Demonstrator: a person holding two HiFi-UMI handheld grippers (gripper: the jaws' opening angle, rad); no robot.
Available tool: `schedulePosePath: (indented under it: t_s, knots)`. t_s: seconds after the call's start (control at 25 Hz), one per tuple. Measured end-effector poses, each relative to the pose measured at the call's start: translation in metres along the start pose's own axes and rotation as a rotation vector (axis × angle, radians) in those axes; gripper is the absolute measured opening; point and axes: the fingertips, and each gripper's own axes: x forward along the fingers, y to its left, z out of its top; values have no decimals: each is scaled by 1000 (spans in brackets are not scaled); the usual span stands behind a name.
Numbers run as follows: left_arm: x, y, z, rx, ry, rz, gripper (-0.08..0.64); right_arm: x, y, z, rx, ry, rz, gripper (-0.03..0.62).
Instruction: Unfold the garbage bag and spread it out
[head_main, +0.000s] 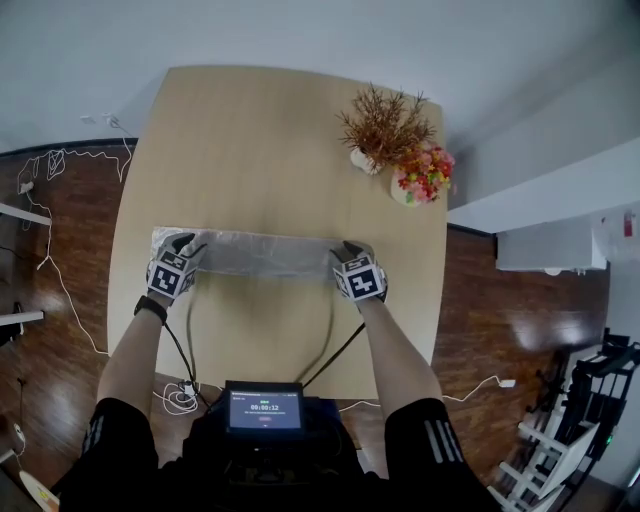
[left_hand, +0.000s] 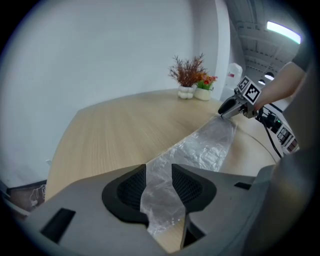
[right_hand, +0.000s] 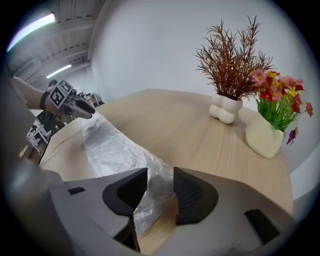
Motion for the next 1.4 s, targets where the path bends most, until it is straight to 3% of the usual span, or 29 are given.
schedulePosePath:
  t_s: [0.48, 0.76, 0.96, 1.24, 1.4]
  knots:
    - [6, -46, 46, 48, -56, -68, 161, 3, 6, -9, -19, 23, 9, 80]
    - [22, -78, 62, 190, -63, -104, 161, -15, 6, 7, -34, -76, -5, 26]
    - [36, -108, 83, 394, -50, -138, 161, -32, 11, 18, -94, -135, -11, 26]
    - [69, -152, 97, 867, 23, -165, 161, -50, 24, 25, -157, -225, -6, 26]
    - [86, -158, 89, 975, 99, -196, 161, -65, 32, 34, -177, -281, 9, 26]
